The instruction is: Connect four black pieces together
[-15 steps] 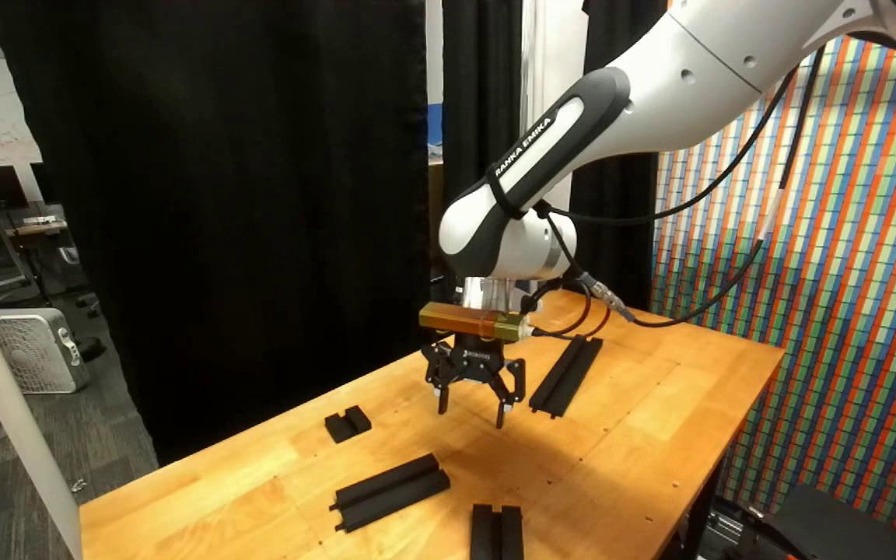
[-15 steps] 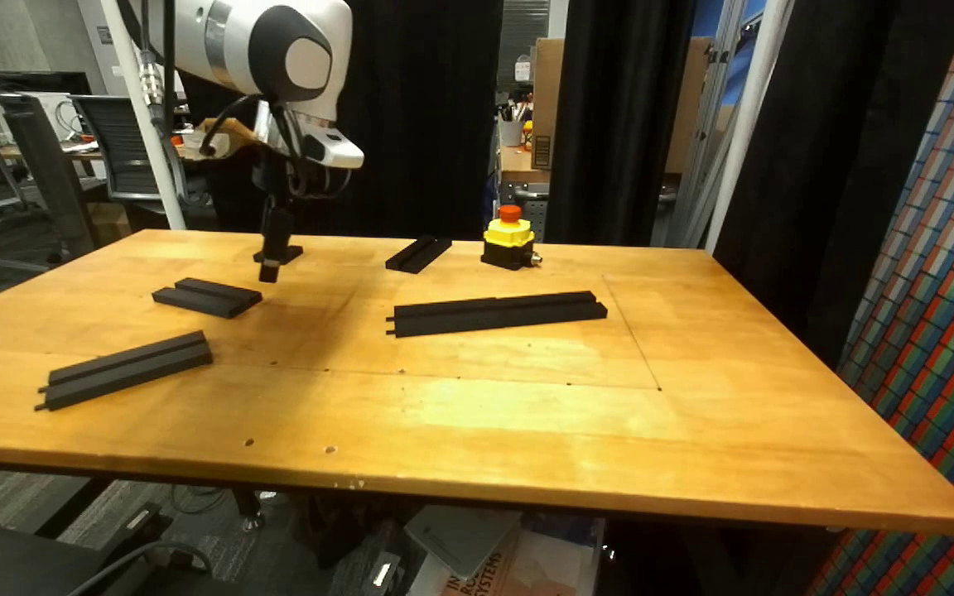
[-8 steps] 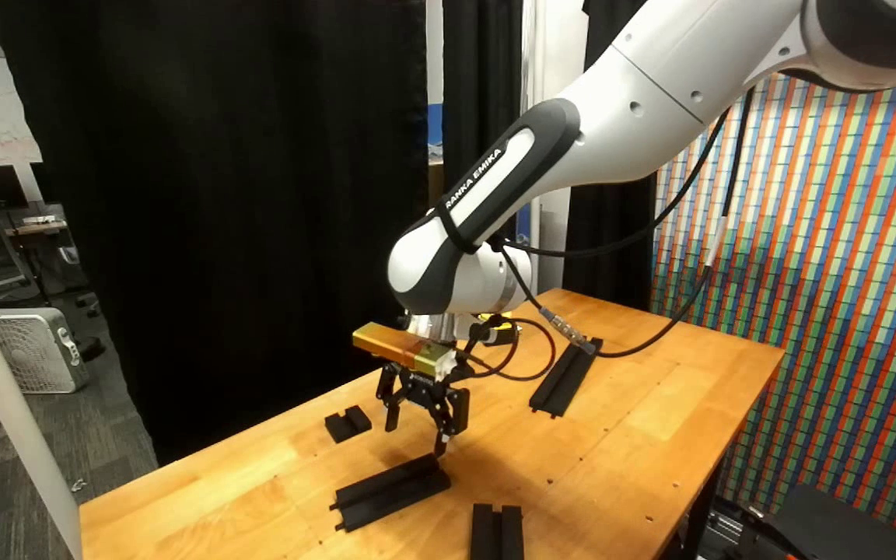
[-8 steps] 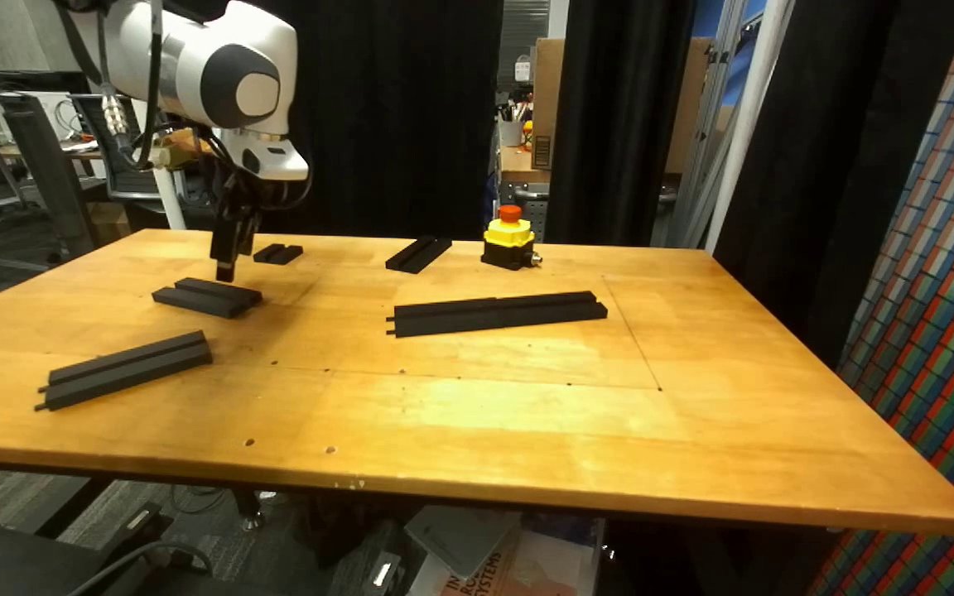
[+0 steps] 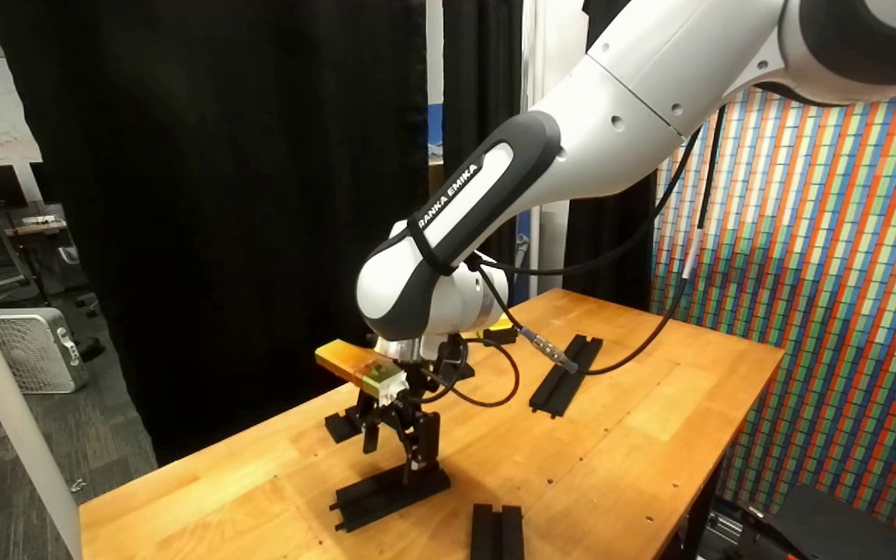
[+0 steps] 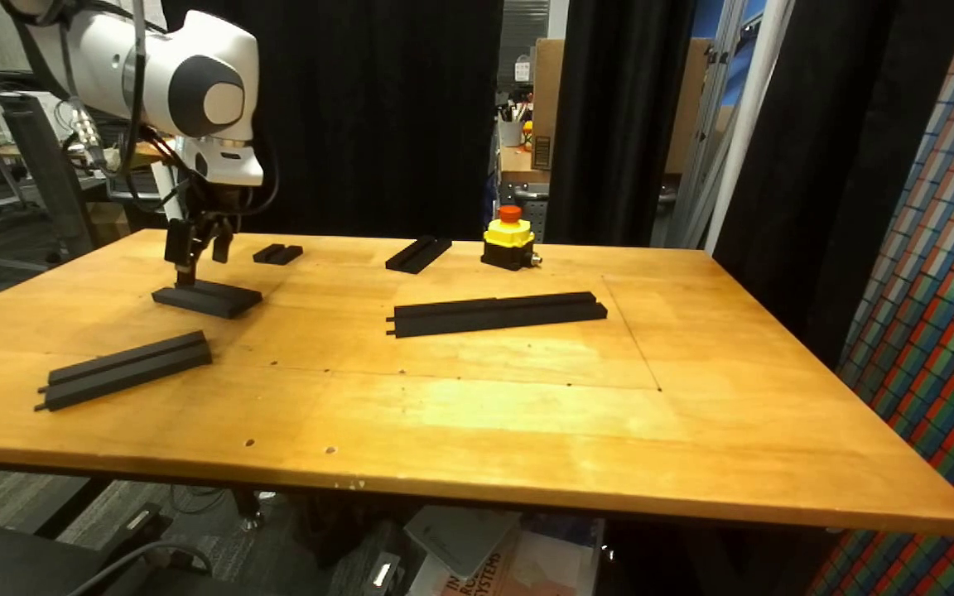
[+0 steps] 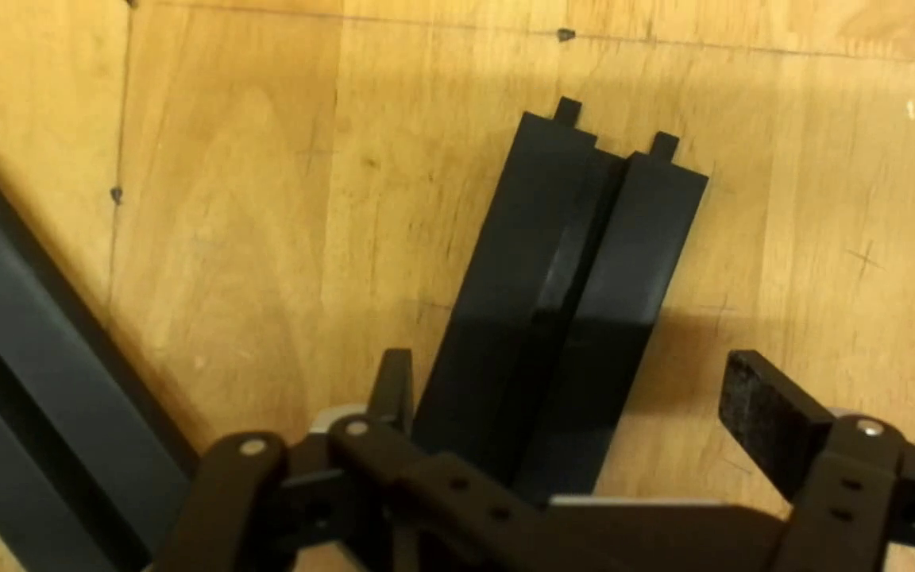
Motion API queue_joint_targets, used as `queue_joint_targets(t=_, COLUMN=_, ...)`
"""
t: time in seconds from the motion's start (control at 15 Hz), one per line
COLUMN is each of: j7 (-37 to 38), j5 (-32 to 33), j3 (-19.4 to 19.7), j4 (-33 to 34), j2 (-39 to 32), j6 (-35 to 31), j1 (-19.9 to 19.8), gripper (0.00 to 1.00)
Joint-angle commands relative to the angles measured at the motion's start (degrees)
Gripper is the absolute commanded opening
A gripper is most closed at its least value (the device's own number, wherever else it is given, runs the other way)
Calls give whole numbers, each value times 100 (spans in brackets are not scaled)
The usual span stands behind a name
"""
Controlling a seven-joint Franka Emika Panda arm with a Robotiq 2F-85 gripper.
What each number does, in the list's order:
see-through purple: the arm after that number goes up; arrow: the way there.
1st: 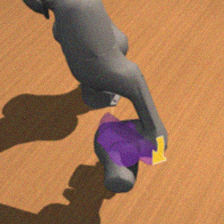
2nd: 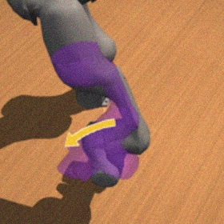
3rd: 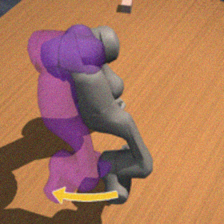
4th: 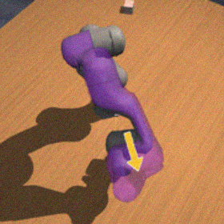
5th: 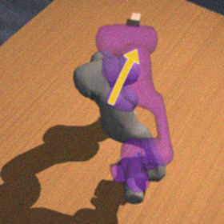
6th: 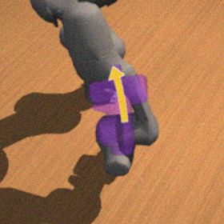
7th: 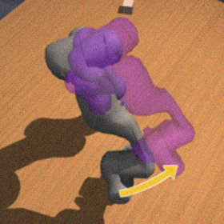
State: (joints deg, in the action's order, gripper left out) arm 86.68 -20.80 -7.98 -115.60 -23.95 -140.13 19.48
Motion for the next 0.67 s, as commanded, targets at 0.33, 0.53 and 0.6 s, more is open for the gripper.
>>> queue_joint_targets(t=0.33, j7=1038, j5=382, j3=-4, j4=-100, j2=-29, j6=-361, j1=253, gripper=100)
queue_joint_targets(t=0.53, j7=1157, j5=519, j3=53, j4=-144, j2=-100, j6=-581, j1=273, gripper=100)
queue_joint_targets(t=0.6, j7=1189, j5=574, j3=69, j4=-154, j2=-121, j6=-623, j1=279, gripper=100)
